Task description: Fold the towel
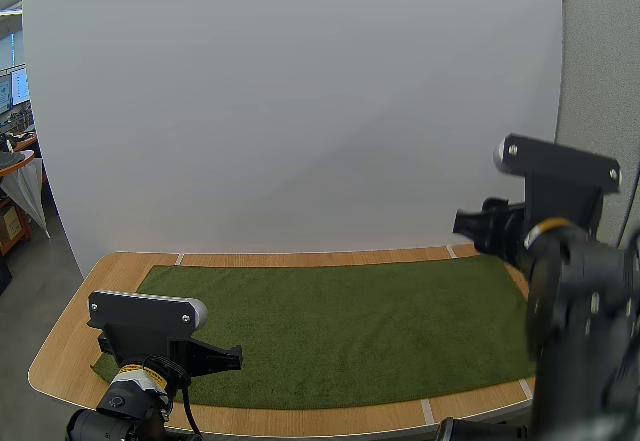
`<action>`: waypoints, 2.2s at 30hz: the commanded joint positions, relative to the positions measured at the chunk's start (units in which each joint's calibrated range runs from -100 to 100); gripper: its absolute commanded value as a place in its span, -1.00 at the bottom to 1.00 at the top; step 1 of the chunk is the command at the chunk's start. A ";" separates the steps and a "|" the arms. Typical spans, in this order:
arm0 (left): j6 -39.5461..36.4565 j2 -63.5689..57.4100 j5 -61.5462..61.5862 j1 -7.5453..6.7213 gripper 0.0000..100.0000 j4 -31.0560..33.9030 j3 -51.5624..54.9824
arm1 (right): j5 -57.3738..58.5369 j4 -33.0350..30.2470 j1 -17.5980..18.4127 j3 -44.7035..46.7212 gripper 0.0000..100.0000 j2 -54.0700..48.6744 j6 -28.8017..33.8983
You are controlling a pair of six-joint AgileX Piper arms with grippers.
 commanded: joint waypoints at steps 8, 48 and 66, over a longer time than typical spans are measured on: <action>-0.29 -0.22 -1.20 0.00 -1.00 -0.73 0.10 | -2.07 -5.10 -0.17 -9.71 1.00 21.36 5.29; -0.29 -0.22 -1.20 0.00 -1.00 -0.73 0.10 | 21.31 27.43 -8.76 -57.56 1.00 84.22 -52.47; -0.29 -0.22 -1.20 0.00 -1.00 -0.73 0.10 | 31.95 31.38 -8.76 -78.08 1.00 106.19 -55.58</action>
